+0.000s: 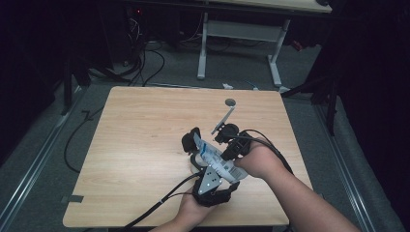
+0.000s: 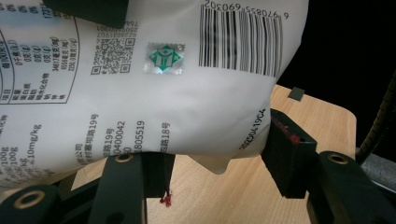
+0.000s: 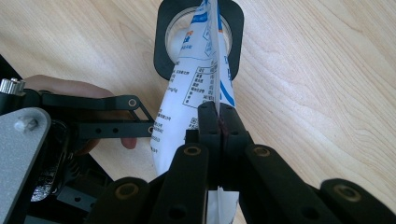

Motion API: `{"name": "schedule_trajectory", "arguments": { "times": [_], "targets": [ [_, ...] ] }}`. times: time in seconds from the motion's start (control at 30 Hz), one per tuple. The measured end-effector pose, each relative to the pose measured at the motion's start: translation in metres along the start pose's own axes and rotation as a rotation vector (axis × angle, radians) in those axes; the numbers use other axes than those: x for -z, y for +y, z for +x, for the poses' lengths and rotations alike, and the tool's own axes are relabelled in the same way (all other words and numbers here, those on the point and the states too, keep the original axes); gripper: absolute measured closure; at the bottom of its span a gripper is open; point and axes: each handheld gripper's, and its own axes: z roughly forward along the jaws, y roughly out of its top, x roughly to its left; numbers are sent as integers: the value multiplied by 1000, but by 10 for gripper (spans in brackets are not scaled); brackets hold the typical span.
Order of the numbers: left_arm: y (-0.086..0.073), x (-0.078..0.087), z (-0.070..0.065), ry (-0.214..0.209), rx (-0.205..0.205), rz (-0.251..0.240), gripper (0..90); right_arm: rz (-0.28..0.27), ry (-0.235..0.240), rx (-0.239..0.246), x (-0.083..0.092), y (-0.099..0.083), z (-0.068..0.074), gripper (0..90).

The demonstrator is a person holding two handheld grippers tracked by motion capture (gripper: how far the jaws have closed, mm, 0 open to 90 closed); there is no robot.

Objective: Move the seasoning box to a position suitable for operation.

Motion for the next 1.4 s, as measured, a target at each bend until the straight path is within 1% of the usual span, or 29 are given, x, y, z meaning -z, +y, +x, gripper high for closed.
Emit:
{"name": "schedule_trajectory", "arguments": {
  "times": [0.07, 0.17, 0.2, 0.73, 1.23, 1.27, 1.4],
  "targets": [
    [0, 0, 0, 0, 1, -3, 486, 2, -7, 6, 0, 1, 0, 898],
    [1, 0, 0, -1, 2, -4, 486, 1, -3, 4, 1, 1, 1, 898],
    [1, 1, 0, -1, 1, -4, 486, 5, -5, -4, 1, 2, 1, 898],
    [1, 1, 0, 0, -7, -7, 487, 0, 0, 6, 1, 2, 1, 898],
    [1, 1, -1, 2, -12, -5, 488, -4, 4, 5, 1, 0, 0, 898],
    [0, 1, -1, 2, -13, -5, 488, -3, 4, 0, 1, 0, 1, 898],
    [1, 1, -1, 4, -14, -7, 488, -5, 6, 6, 1, 1, 0, 898]
  ]
}}
